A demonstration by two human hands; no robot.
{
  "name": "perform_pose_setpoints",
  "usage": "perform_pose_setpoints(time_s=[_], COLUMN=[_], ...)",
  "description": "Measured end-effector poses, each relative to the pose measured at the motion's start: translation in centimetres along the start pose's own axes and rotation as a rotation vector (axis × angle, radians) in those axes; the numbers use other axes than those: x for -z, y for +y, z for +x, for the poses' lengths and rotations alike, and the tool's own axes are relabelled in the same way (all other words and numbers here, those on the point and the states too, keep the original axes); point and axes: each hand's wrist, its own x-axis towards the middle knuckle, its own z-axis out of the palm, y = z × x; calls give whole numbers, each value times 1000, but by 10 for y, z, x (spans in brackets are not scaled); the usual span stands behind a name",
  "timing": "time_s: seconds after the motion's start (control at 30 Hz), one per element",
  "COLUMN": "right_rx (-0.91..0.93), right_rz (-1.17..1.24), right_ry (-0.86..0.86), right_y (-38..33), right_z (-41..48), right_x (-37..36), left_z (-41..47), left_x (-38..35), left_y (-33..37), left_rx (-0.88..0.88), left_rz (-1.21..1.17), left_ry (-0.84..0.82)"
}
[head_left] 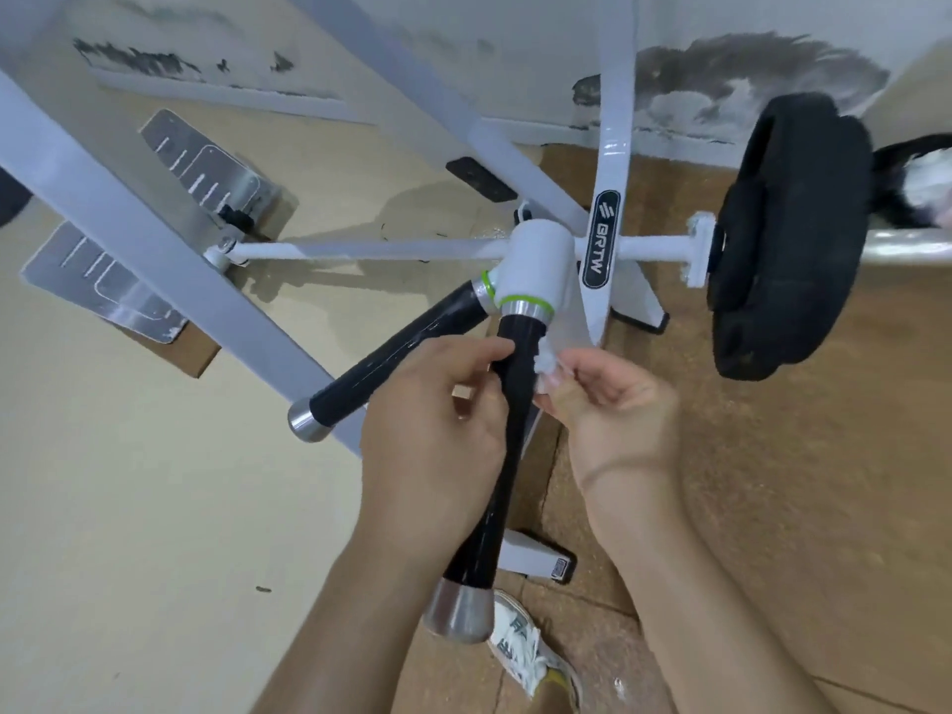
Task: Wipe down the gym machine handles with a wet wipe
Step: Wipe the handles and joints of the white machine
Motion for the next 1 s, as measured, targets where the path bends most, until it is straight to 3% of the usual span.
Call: perform_pose_setpoints(time_s=[0.23,0.47,0.6,0.77,1.0], right_rx=[57,221,155,140,150], right_rz=[116,-113,21,-42,-39], right_ry=[74,-48,21,-112,-50], right_y=[-2,-5,-5,0,-2], right_z=[7,-9,9,-14,-3], right_x=[-13,6,-5,12,3], left_z=[-1,0,-3,-4,-8], left_x=[-4,-2,-2,-1,3], left_y=[-1,5,5,7,7], left_rx=[0,83,93,91,114], left_rz=[-23,-40,-31,-61,-98], left_ry=[21,44,29,7,-17])
